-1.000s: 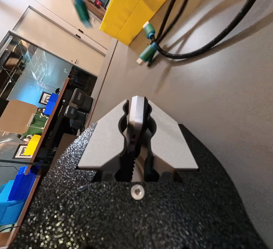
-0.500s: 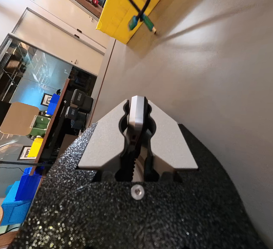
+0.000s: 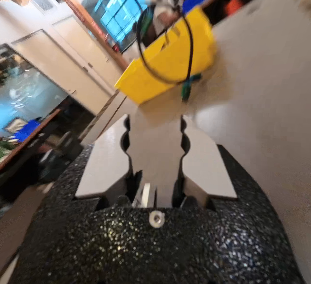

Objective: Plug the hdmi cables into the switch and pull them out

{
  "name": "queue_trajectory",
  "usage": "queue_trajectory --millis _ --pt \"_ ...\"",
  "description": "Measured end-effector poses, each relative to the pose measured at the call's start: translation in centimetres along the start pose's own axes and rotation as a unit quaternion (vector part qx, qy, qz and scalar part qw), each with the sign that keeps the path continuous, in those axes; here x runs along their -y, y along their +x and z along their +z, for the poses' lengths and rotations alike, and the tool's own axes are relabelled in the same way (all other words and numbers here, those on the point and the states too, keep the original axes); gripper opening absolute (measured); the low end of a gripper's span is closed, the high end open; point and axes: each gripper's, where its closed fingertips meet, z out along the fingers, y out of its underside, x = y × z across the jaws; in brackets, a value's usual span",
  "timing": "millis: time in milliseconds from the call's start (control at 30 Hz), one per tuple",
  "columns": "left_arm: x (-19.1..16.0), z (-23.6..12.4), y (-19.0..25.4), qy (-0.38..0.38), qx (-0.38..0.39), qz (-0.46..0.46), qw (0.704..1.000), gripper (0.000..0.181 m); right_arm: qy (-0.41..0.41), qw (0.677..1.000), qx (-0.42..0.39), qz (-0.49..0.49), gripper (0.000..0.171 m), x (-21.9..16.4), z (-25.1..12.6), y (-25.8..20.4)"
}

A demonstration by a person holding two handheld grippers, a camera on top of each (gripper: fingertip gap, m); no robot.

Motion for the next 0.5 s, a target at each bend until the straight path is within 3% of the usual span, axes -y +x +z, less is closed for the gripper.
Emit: queue_trajectory --millis 100,233,300,367,400,433,500 --pt "3.4 4.7 1.0 0.010 -0.036 -0.079 0.996 0.092 -0.009 1.000 0.007 -0.004 0.004 0.0 0.1 -0.6" --pt "3.8 11.1 -0.2 0.014 -0.060 -0.135 0.989 0.095 -0.009 1.000 0.024 0.003 0.004 0.6 -0.2 -1.3" --pt "4.4 13.0 0.2 0.040 -0.125 -0.189 0.973 0.086 -0.008 0.999 0.032 0.002 0.004 1.1 -0.4 -1.6" --pt "5.7 13.0 1.8 0.077 -0.220 -0.221 0.947 0.041 -0.016 0.999 0.043 0.002 0.004 1.3 -0.6 -1.9" --pt "6.0 12.8 1.6 0.088 -0.231 -0.227 0.942 0.019 -0.024 0.998 0.053 0.001 0.004 1.2 -0.7 -2.1" --pt "5.6 13.1 0.4 0.085 -0.194 -0.233 0.949 0.000 -0.036 0.997 0.064 0.000 0.004 0.9 -0.9 -2.4" --pt "4.4 12.9 -2.3 0.078 -0.120 -0.241 0.960 0.000 -0.058 0.995 0.086 -0.002 0.004 0.4 -1.5 -2.8"
